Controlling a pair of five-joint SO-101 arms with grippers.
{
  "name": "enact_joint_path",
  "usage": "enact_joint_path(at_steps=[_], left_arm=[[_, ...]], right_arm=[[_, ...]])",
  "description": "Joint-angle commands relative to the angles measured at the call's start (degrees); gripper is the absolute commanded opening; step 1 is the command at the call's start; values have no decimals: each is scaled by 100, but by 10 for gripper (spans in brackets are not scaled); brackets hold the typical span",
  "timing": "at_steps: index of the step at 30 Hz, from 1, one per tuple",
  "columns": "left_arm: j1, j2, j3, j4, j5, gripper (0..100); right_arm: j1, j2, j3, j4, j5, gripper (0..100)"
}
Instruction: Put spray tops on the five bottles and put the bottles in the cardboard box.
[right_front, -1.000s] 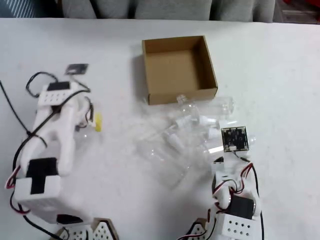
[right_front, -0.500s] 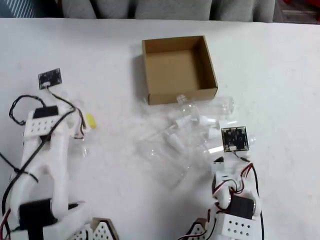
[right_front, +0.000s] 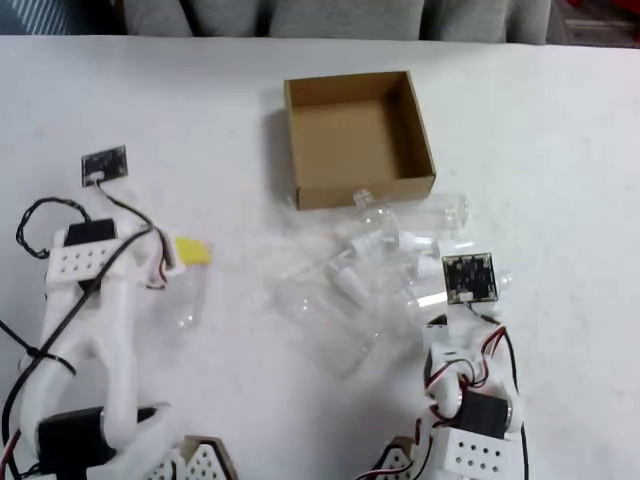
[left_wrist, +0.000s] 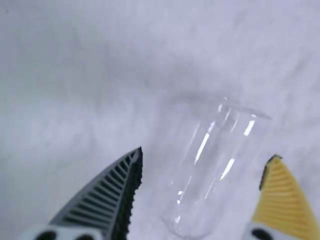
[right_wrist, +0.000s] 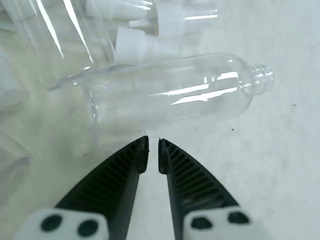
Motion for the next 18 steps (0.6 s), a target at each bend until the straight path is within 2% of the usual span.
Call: enact_joint_path(at_steps=[1, 5, 9, 12, 18], left_arm=[[-57, -268, -360, 510, -308, 341], [-66, -268, -923, 1319, -1160, 233], [-154, -268, -1169, 1749, -1793, 18], [-40, -268, -1152, 2013, -2057, 46], [602, -585, -976, 2031, -2189, 20]], right_arm=[[4, -22, 44, 40, 79, 17], [4, -22, 44, 40, 79, 17], [4, -22, 44, 40, 79, 17], [4, -22, 44, 40, 79, 17], [4, -22, 44, 40, 79, 17]])
